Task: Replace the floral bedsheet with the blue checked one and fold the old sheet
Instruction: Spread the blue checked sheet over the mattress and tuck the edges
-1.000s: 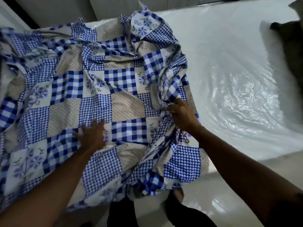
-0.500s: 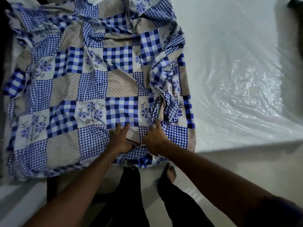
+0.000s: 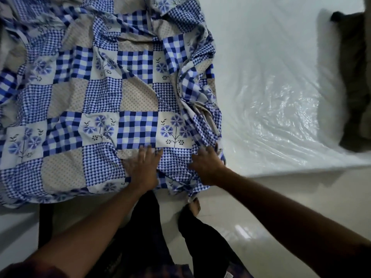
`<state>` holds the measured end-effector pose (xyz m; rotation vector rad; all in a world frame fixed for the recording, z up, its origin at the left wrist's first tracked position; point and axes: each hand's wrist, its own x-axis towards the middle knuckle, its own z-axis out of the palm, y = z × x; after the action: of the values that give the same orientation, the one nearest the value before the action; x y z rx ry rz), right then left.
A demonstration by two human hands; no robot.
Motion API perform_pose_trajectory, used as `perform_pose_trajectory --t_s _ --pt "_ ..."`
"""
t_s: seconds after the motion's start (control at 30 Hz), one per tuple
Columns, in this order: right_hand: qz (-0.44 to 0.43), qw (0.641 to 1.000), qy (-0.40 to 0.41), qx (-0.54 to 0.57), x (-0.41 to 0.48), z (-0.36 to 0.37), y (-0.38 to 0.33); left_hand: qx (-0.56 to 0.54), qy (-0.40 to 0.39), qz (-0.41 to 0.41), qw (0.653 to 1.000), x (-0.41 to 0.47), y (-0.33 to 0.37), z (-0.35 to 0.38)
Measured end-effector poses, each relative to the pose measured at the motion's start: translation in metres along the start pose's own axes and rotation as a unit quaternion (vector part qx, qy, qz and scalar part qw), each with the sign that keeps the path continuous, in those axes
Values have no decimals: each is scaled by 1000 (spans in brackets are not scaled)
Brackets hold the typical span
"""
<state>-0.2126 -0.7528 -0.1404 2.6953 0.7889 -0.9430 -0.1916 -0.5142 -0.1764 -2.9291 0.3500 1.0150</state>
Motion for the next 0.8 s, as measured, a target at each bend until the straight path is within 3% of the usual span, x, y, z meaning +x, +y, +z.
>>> perform_pose_trajectory --t_s 0.1,0.23,0.27,0.3,0.33,0.37,0.4,0.47,0.57,0.67,0.8 --pt "-44 999 -7 28 -2 10 -20 -12 -33 66 997 8 40 -6" --pt "140 989 -49 3 -8 51 10 -36 -152 52 986 27 68 -9" --pt "202 979 18 -10 -17 71 30 -51 -166 42 984 29 72 -8" --pt "270 958 76 66 -27 80 48 -63 -173 35 982 31 75 -8" --pt "317 935 61 146 -34 84 70 -70 -181 32 981 32 75 -10" --pt "334 924 43 184 -45 79 95 -73 -189 29 979 33 74 -11" --pt "331 930 7 160 -58 69 116 -68 -196 29 978 33 72 -13" --pt "390 910 -77 119 -86 41 142 -41 -205 32 977 32 76 -18" --pt "418 896 -64 138 -96 19 149 43 -214 26 975 35 86 -32" --pt "389 898 50 197 -76 6 136 70 -167 28 983 48 96 -57" --pt "302 873 208 321 -9 -14 128 -80 20 49 995 79 97 -93"
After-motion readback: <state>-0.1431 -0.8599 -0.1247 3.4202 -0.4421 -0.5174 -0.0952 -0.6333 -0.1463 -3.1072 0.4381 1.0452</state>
